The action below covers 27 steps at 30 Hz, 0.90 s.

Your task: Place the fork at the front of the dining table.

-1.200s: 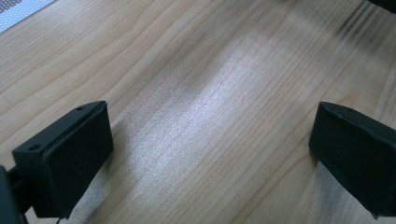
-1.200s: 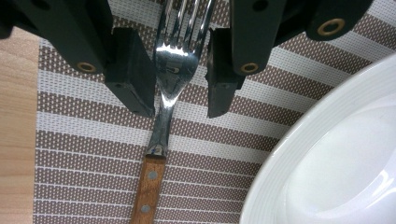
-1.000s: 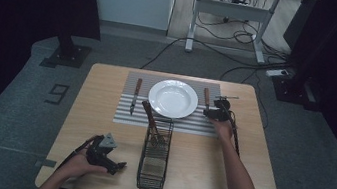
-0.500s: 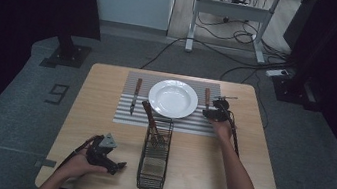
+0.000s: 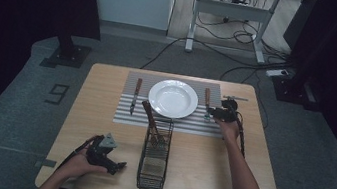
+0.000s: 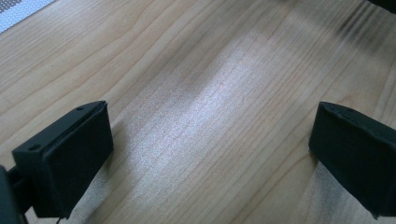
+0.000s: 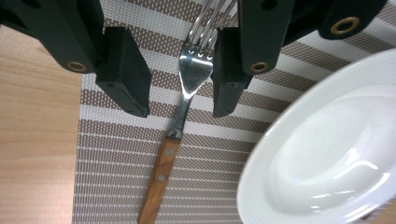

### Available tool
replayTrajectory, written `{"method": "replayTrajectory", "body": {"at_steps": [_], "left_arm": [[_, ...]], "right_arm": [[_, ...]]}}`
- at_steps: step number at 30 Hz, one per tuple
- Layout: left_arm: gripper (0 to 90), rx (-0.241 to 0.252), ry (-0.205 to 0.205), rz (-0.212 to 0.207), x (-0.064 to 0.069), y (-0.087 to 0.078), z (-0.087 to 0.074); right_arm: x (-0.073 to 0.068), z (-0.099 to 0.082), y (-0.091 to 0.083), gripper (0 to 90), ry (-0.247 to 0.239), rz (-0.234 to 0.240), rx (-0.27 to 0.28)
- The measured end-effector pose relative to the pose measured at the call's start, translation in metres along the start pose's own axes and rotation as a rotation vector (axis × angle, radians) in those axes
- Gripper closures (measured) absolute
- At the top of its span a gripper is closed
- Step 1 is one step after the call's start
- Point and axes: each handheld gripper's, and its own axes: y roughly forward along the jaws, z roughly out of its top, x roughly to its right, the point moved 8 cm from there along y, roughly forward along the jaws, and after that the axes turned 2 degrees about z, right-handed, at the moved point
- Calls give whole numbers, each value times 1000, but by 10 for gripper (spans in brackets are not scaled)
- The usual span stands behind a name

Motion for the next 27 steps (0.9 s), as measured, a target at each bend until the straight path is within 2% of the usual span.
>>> {"method": "replayTrajectory", "body": {"at_steps": [5,13,16,21,27], "left_arm": [[0,0,0,0,0,0,0],[0,0,0,0,0,0,0],[0,0,0,0,0,0,0],[0,0,-1,1,0,0,0],[0,0,-2,1,0,0,0]], "right_arm": [[-8,2,-10,545,-32,19,11],[-30,-5,-33,535,-107,63,32],[-40,-9,-45,518,-133,78,57],[-60,-21,-67,472,-147,142,82],[-89,-44,-95,433,-209,220,85]]}}
